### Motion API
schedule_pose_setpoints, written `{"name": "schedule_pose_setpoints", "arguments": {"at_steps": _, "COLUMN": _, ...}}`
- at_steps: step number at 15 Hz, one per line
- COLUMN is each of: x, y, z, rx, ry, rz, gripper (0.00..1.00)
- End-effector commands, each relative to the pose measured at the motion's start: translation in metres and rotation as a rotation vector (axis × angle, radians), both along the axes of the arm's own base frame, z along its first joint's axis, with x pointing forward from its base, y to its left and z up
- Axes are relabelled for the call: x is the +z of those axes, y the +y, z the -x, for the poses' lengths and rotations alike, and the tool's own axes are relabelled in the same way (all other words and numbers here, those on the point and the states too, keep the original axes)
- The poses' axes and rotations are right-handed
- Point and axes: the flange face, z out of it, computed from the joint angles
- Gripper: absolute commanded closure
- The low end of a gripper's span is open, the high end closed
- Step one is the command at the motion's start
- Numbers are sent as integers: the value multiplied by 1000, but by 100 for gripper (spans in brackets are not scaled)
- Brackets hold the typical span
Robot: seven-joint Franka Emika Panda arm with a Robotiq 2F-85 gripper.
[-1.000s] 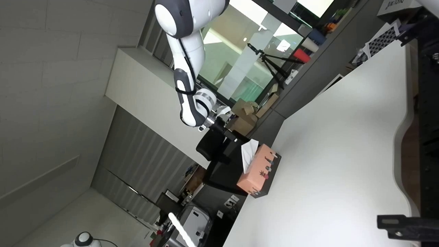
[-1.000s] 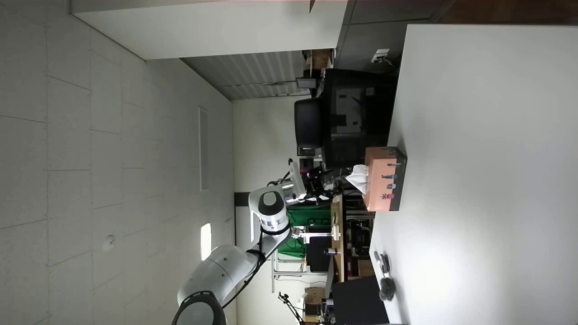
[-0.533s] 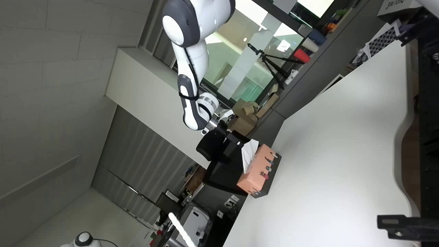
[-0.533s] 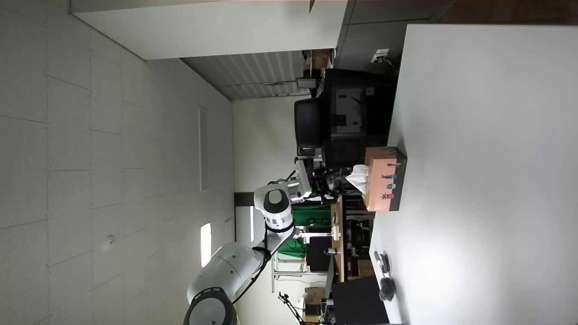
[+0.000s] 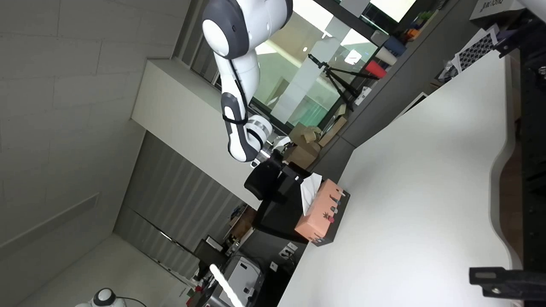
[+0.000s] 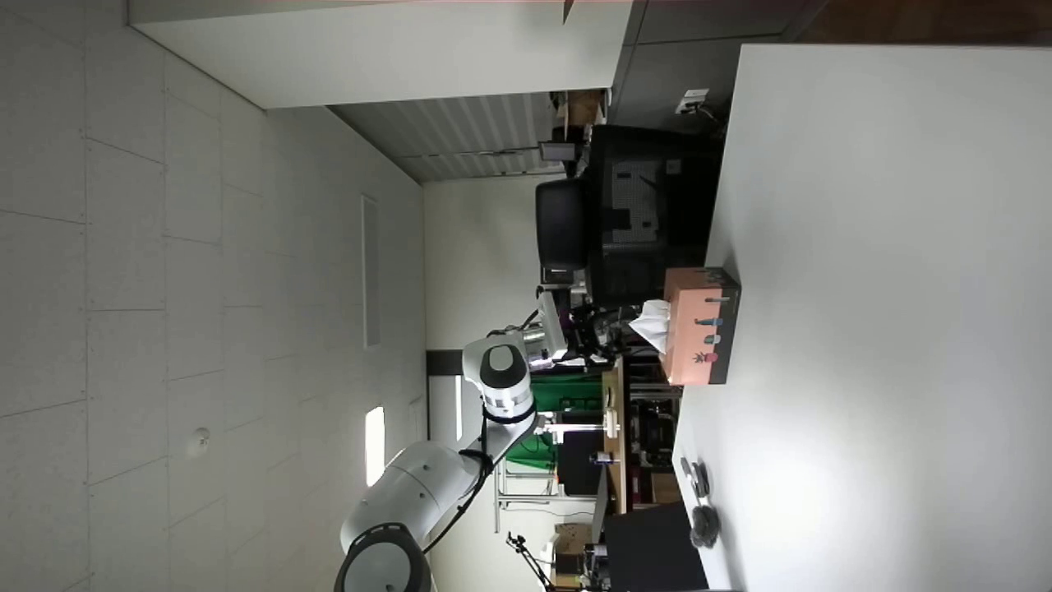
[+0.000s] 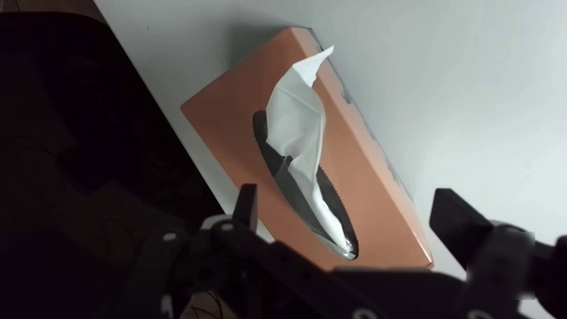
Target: Put a tissue on the table
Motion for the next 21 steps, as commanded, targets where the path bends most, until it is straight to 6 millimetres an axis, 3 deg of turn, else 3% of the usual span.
{"name": "schedule_pose_setpoints", "arguments": {"at_steps": 1, "x": 1, "y": 0, "z": 0, "rx": 0, "ry": 1, "rz": -1, "gripper": 0}}
{"name": "schedule_pose_setpoints", "arguments": {"at_steps": 9, "x": -1, "y": -2, "z": -3, "rx": 40, "ry": -14, "rz": -3, "gripper": 0}}
{"name": "schedule_pose_setpoints", "arguments": {"at_steps": 19, "x": -26, "y": -27, "z": -8, "rx": 276, "ry": -18, "rz": -2, "gripper": 0}}
{"name": "schedule_pose_setpoints", "arguments": {"at_steps": 20, "x": -29, "y": -29, "z": -8, "rx": 285, "ry": -14, "rz": -1, "gripper": 25}}
{"name": "schedule_pose_setpoints", "arguments": {"at_steps": 21, "x": -33, "y": -30, "z": -8, "rx": 297, "ry": -15, "rz": -5, "gripper": 26}}
